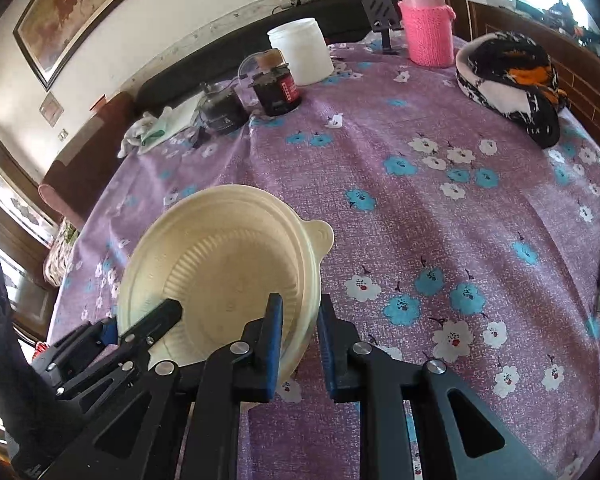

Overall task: Organize plates and bowls
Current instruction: 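Lift the beige bowl with the right tool, tilting it on edge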

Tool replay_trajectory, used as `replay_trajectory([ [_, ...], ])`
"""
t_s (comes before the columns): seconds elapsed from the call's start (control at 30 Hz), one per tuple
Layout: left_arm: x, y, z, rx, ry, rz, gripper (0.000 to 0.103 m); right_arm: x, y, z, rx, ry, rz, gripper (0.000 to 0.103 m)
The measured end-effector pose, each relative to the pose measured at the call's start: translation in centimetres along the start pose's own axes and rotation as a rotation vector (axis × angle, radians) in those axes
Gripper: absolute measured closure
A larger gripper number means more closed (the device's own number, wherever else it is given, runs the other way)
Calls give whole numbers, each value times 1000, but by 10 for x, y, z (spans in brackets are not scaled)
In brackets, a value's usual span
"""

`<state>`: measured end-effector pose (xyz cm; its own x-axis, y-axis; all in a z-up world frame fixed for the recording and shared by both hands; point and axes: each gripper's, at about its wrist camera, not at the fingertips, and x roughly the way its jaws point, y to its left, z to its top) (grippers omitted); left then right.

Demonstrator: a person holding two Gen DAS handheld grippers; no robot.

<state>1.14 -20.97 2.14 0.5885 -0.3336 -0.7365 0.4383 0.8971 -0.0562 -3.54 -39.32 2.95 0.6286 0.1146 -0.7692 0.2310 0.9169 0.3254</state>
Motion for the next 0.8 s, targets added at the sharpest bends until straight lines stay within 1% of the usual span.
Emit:
replay_trajectory([
  [0.2,-9,-2,0,28,-56,55,77,-3,7,-2,-20,-13,6,85],
  [0.3,-9,-2,0,28,-59,67,77,-6,10,-3,-35,-28,0,85],
  [0.43,-7,-1,-1,24,-60,90,77,-3,11,-4,-37,-16,9,84],
  [0.7,-2,2,-3,7,-47,85,77,2,11,-5,-35,-1,5,84],
  [0.8,-1,2,-2,10,-43,94,77,4,11,-5,-40,-3,6,84],
])
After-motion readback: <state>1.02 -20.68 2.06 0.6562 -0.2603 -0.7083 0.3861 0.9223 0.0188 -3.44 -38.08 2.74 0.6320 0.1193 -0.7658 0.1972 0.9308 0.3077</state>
